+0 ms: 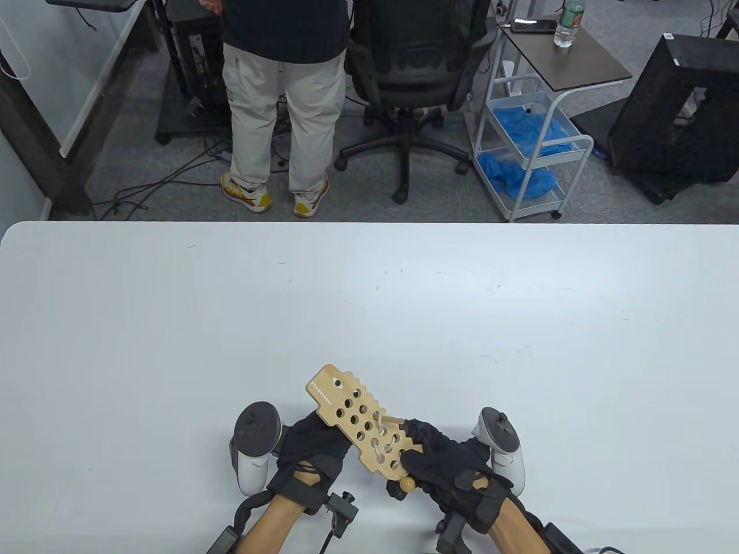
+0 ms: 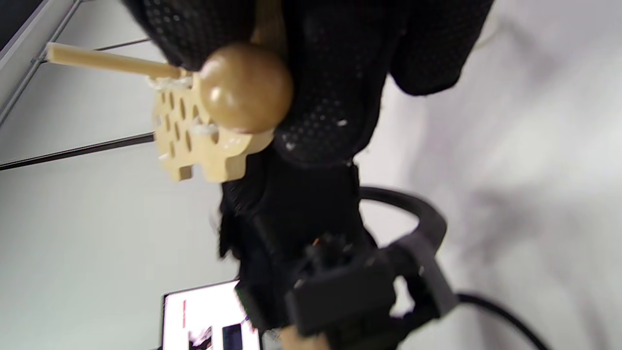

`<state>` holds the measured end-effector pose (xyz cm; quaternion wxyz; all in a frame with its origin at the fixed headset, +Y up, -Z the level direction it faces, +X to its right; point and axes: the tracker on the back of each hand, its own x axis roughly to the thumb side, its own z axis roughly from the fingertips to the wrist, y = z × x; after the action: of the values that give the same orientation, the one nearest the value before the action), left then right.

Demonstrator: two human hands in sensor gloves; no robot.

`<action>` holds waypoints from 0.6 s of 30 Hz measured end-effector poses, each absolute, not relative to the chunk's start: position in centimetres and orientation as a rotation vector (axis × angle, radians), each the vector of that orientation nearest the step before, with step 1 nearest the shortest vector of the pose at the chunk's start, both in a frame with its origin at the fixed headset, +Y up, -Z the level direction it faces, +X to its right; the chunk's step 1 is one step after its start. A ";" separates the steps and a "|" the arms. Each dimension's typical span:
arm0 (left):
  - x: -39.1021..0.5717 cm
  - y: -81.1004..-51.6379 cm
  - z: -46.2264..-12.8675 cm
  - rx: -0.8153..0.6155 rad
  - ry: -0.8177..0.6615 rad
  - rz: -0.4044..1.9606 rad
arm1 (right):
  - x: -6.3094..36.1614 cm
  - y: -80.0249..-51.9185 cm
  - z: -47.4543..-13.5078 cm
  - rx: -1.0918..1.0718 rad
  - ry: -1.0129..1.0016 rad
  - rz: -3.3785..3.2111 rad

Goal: Remove rope from all holes on crocodile lacing toy

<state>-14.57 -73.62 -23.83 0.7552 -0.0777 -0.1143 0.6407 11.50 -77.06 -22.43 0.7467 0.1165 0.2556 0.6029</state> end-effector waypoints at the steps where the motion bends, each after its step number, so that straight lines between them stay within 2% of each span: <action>1: -14.5 -73.6 -23.8 -0.160 -0.258 1.387 | 11.7 -77.1 -22.5 0.238 0.545 1.325; 7: -13.7 -73.5 -24.1 -0.239 -0.435 1.501 | 12.9 -76.9 -22.9 0.168 0.437 1.411; 11: -13.2 -73.3 -24.2 -0.280 -0.536 1.550 | 13.1 -77.0 -22.9 0.143 0.437 1.378; 15: -12.8 -73.1 -24.2 -0.389 -0.676 1.578 | 13.2 -77.1 -22.8 0.116 0.435 1.364; 17: -12.7 -73.4 -24.1 -0.433 -0.680 1.622 | 13.4 -76.8 -22.8 0.102 0.401 1.412; 18: -12.9 -73.7 -24.2 -0.415 -0.625 1.625 | 13.5 -76.6 -22.9 0.111 0.377 1.452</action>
<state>-12.85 -73.72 -24.18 0.6255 -0.1810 -0.2723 0.7084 13.55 -76.61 -22.86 0.7302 0.0504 0.1712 0.6595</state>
